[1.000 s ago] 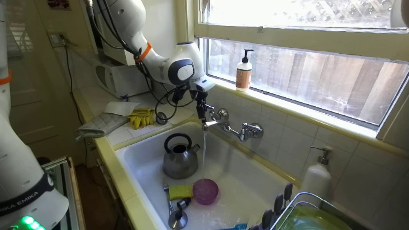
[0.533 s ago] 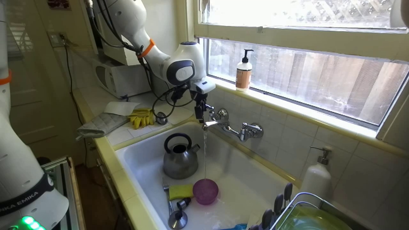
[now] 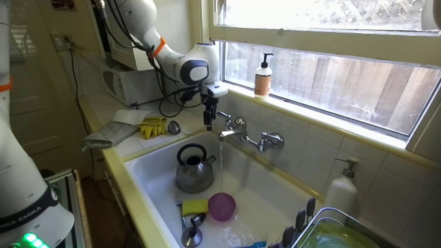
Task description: Push the faucet on the left backwards then pour the liquid out of the purple bowl.
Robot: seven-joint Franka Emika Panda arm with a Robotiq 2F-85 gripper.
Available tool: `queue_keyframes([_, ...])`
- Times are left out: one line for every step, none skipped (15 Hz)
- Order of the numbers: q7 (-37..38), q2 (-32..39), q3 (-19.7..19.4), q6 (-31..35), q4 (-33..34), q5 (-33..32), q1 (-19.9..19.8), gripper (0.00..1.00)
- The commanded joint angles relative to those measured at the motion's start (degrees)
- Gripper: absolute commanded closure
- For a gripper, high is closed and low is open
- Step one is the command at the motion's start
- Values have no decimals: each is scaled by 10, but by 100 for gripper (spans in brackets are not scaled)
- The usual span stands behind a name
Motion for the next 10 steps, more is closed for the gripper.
queue_keyframes([32, 30, -12, -5, 36, -9, 16, 0])
queue_keyframes([43, 36, -17, 3, 43, -15, 20, 0])
queue_keyframes([51, 41, -22, 10, 47, -20, 24, 0])
queue_keyframes([58, 44, -24, 12, 51, -23, 26, 0])
queue_keyframes([66, 46, -28, 16, 55, -27, 28, 0])
queue_keyframes([72, 48, -30, 19, 58, -28, 30, 0])
queue_keyframes([79, 50, -33, 23, 60, -32, 33, 0])
queue_keyframes([84, 52, -34, 29, 63, -33, 34, 0])
queue_keyframes([86, 53, -34, 31, 66, -33, 35, 0])
queue_keyframes([89, 56, -35, 38, 69, -34, 36, 0])
